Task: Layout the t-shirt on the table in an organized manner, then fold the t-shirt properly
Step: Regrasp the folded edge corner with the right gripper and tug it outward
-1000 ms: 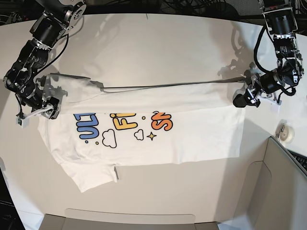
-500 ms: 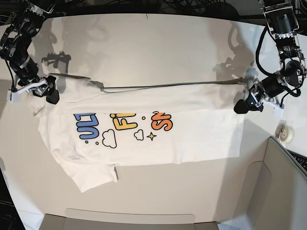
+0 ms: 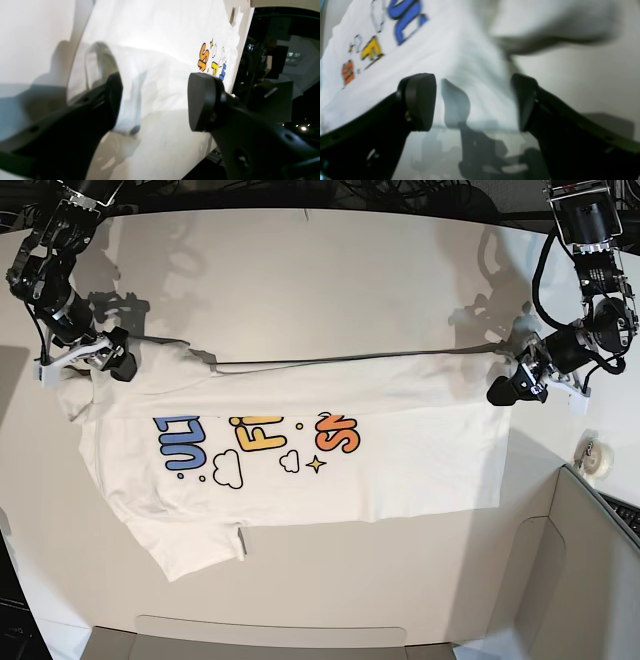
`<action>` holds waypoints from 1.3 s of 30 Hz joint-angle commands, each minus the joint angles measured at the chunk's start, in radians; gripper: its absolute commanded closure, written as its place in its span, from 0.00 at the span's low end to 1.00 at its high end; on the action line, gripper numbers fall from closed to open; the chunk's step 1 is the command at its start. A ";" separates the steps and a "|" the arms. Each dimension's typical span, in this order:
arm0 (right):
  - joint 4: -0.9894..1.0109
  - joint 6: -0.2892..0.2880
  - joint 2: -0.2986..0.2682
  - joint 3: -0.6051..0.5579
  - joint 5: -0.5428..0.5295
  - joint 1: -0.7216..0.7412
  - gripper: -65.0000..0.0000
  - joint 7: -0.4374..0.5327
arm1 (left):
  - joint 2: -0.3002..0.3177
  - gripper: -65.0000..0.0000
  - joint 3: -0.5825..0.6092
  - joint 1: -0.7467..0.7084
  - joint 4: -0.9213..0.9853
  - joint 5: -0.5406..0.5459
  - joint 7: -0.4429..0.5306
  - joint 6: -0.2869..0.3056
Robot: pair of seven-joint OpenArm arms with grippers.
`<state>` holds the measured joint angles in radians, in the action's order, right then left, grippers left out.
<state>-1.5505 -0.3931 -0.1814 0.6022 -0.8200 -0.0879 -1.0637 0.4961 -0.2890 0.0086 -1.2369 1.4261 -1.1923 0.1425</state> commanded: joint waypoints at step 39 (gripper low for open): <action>-0.160 -0.106 0.052 -0.215 -0.095 0.185 1.00 -0.111 | 0.020 0.47 -0.003 0.017 -0.016 0.029 0.005 0.006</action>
<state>-1.6958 -0.4797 -0.1177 0.3843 -0.8909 0.0757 -1.2022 0.4934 -0.2878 0.0113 -1.2369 1.4292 -1.1862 0.1425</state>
